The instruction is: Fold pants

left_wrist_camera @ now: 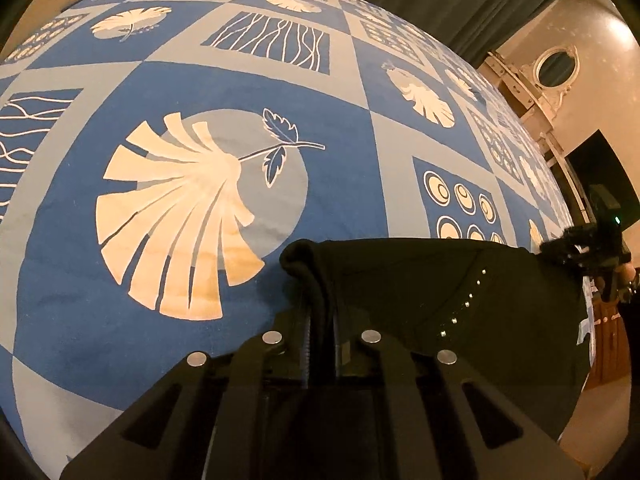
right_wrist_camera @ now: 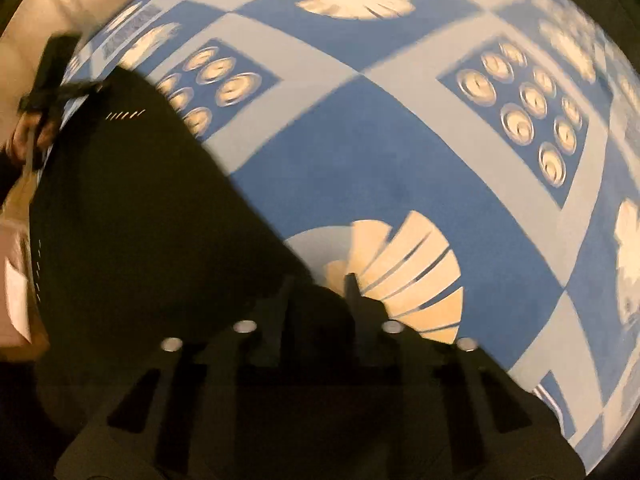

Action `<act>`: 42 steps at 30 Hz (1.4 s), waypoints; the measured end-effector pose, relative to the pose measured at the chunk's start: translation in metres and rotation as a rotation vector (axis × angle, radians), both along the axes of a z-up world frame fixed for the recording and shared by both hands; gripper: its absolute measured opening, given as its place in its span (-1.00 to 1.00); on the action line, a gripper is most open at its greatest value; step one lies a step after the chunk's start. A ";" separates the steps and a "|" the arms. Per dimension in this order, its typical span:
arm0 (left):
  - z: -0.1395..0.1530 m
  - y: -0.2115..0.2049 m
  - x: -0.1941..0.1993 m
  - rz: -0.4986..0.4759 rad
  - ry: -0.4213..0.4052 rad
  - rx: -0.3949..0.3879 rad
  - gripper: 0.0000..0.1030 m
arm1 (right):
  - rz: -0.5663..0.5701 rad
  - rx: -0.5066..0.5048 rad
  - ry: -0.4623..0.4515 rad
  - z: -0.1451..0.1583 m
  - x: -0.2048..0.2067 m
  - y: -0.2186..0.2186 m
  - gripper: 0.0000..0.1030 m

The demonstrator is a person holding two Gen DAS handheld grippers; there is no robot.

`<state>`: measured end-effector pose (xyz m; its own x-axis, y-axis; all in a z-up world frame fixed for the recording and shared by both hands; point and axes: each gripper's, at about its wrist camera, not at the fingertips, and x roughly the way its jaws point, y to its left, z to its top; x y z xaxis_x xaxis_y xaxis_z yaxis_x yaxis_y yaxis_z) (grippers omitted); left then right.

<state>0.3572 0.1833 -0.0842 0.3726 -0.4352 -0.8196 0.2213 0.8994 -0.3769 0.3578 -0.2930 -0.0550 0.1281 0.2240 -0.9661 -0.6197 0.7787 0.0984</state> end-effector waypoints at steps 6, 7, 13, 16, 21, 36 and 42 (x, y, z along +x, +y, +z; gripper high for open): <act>0.027 0.006 -0.017 0.043 -0.100 -0.102 -0.85 | -0.020 0.016 -0.339 0.063 -0.082 -0.002 -0.64; 0.032 0.007 -0.021 0.043 -0.116 -0.123 -0.85 | -0.019 0.024 -0.397 0.074 -0.103 -0.002 -0.64; 0.076 0.012 -0.071 0.010 -0.217 -0.208 -0.85 | -0.010 -0.015 -0.644 0.097 -0.229 0.012 -0.64; 0.088 0.019 -0.107 -0.006 -0.234 -0.251 -0.85 | 0.003 -0.040 -0.684 0.081 -0.288 0.019 -0.64; 0.079 0.045 -0.177 0.005 -0.217 -0.241 -0.73 | -0.025 -0.032 -0.595 0.039 -0.347 0.025 -0.63; 0.031 0.065 -0.295 0.231 -0.048 -0.336 -0.46 | -0.571 0.471 -0.258 0.035 -0.368 -0.025 0.25; 0.034 0.040 -0.284 0.262 -0.070 -0.310 -0.09 | -0.777 0.642 -0.139 0.013 -0.371 -0.047 0.26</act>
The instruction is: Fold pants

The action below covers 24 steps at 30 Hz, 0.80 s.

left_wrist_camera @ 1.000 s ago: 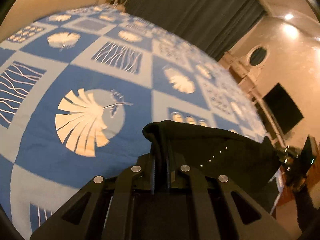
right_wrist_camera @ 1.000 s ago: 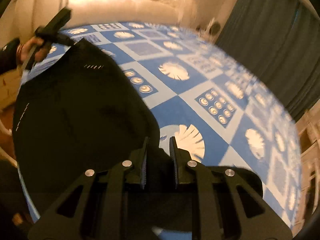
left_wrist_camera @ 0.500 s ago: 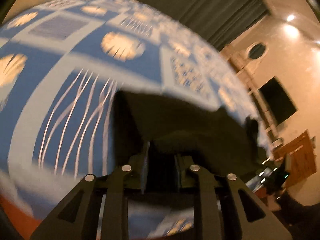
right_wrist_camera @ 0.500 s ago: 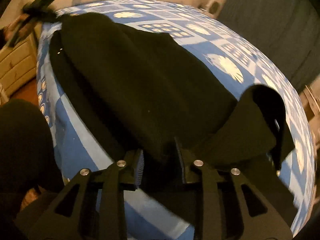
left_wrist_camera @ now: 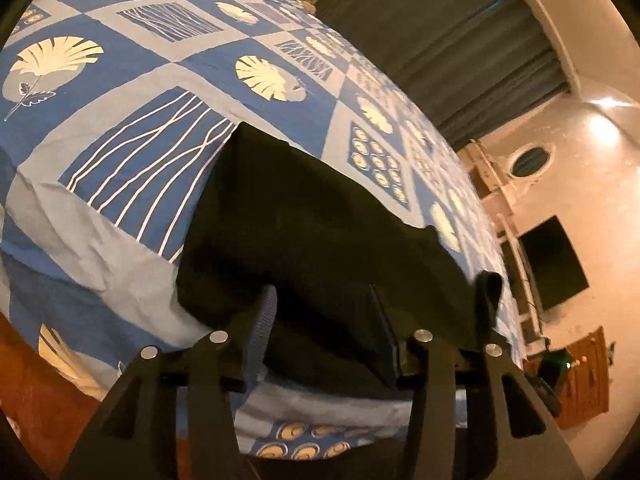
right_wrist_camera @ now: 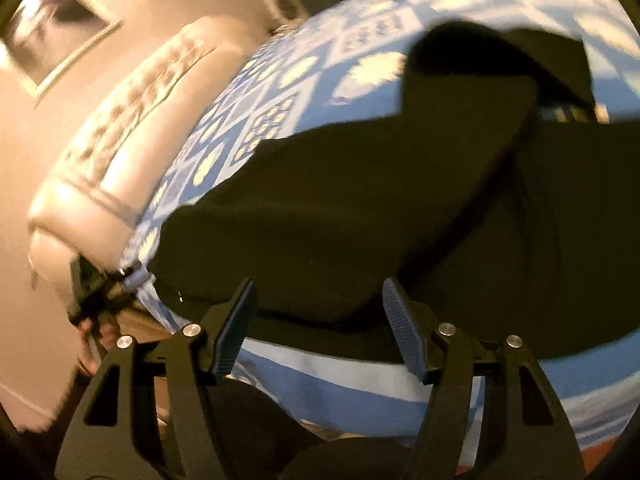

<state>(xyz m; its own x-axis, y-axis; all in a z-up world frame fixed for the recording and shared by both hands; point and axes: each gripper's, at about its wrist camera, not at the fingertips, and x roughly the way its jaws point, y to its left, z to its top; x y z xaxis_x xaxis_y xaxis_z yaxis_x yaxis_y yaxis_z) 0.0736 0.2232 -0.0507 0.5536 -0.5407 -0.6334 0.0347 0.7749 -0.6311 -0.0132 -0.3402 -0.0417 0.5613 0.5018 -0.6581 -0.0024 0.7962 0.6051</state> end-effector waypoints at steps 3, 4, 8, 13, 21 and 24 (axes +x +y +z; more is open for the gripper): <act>-0.012 0.003 0.005 0.068 0.039 -0.057 -0.04 | -0.077 0.118 0.038 -0.014 -0.005 -0.013 0.30; -0.015 0.005 0.005 0.088 0.049 -0.078 0.05 | -0.094 0.139 0.046 -0.019 -0.004 -0.016 0.32; -0.025 0.004 0.008 0.142 0.069 -0.110 0.21 | -0.162 0.191 0.051 -0.025 -0.004 -0.020 0.39; -0.028 -0.003 0.010 0.215 0.113 -0.046 -0.57 | -0.263 0.150 0.045 -0.020 -0.003 -0.019 0.44; -0.039 0.006 -0.011 0.328 0.143 -0.135 -0.73 | -0.300 0.102 0.068 -0.028 0.008 -0.011 0.45; -0.036 0.004 -0.013 0.306 0.144 -0.122 -0.66 | -0.301 0.039 0.064 -0.028 0.012 -0.007 0.45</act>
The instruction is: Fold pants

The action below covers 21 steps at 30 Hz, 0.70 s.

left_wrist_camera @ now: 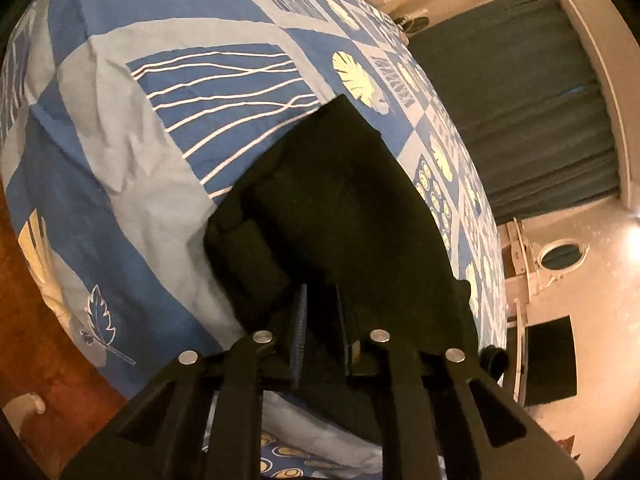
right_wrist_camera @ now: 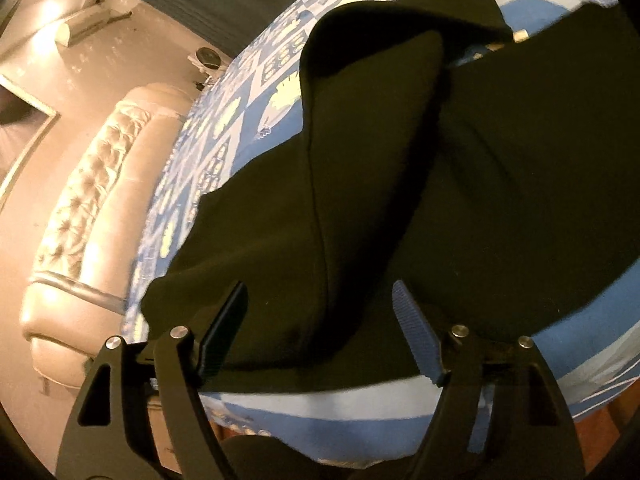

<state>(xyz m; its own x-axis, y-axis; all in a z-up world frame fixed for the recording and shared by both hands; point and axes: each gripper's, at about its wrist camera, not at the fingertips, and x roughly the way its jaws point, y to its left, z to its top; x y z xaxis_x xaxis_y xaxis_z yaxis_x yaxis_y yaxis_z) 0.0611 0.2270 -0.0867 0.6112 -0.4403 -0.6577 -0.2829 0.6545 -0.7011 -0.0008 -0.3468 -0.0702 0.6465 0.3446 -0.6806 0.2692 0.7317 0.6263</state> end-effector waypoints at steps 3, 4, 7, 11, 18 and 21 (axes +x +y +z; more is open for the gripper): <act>0.001 0.000 0.002 -0.021 -0.017 -0.024 -0.25 | 0.020 -0.096 0.001 0.001 0.008 0.012 0.45; 0.001 0.000 0.004 -0.019 -0.021 -0.042 -0.15 | 0.020 -0.108 0.004 0.001 0.010 0.014 0.45; 0.004 0.000 0.008 0.003 -0.020 -0.069 0.06 | 0.006 -0.100 0.005 -0.001 0.011 0.015 0.45; 0.010 0.003 -0.002 0.037 -0.010 -0.088 0.29 | 0.011 -0.070 0.000 -0.001 0.009 0.015 0.45; 0.007 -0.004 0.005 0.047 -0.009 -0.019 0.26 | -0.001 -0.060 -0.012 -0.003 0.008 0.013 0.45; 0.007 -0.009 0.020 0.046 0.003 0.058 -0.19 | -0.004 -0.053 -0.015 -0.003 0.006 0.012 0.45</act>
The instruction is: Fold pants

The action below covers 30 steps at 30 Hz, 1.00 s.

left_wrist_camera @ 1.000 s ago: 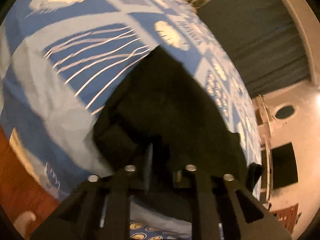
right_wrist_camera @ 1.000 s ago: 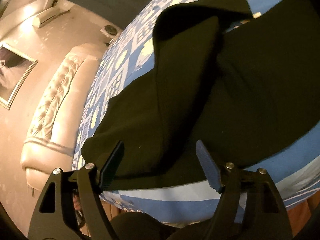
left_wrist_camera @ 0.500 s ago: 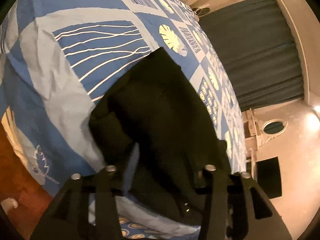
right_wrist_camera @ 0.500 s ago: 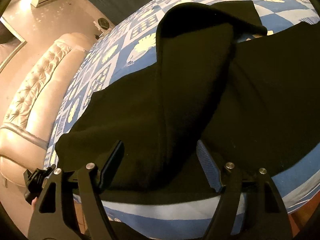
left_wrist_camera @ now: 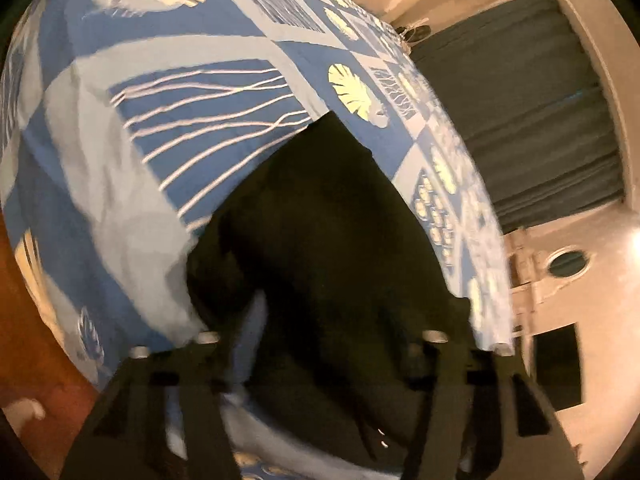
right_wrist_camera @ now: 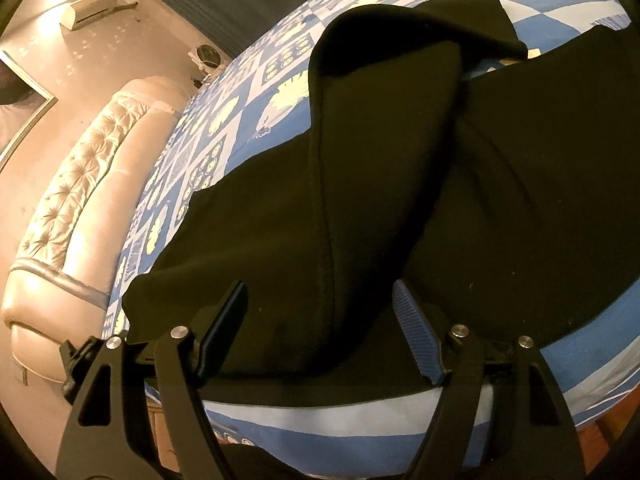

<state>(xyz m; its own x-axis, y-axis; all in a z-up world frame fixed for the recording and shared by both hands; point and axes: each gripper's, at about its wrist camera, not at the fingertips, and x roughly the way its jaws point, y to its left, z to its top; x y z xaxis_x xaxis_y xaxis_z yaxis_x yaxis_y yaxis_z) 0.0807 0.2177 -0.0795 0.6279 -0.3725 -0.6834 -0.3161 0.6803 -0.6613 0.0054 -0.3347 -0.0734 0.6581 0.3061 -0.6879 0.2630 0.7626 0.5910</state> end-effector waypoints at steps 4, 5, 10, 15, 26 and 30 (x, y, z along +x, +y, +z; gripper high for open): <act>-0.010 0.012 -0.005 0.057 0.028 -0.046 -0.69 | 0.001 -0.005 0.001 0.000 0.001 0.000 0.44; -0.011 0.016 -0.008 0.066 0.024 -0.064 -0.71 | 0.002 -0.015 0.004 0.000 -0.002 -0.003 0.35; -0.009 0.020 -0.014 0.080 0.000 -0.081 -0.75 | 0.010 0.005 0.025 -0.002 0.002 -0.013 -0.71; 0.008 0.020 -0.016 0.092 -0.046 -0.094 -0.82 | -0.005 0.110 -0.023 0.009 -0.013 -0.026 -0.79; -0.013 0.029 -0.035 0.042 0.003 -0.074 -0.76 | 0.014 0.209 0.064 -0.018 -0.037 -0.039 -0.78; -0.017 0.036 -0.043 -0.001 -0.059 -0.104 -0.58 | -0.030 0.269 0.021 -0.003 -0.046 -0.057 0.10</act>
<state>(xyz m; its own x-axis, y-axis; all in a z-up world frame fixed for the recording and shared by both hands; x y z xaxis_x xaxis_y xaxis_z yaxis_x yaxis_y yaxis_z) 0.0380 0.2539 -0.0964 0.6652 -0.4402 -0.6031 -0.2740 0.6074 -0.7456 -0.0406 -0.3918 -0.0766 0.6557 0.4606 -0.5982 0.2974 0.5707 0.7654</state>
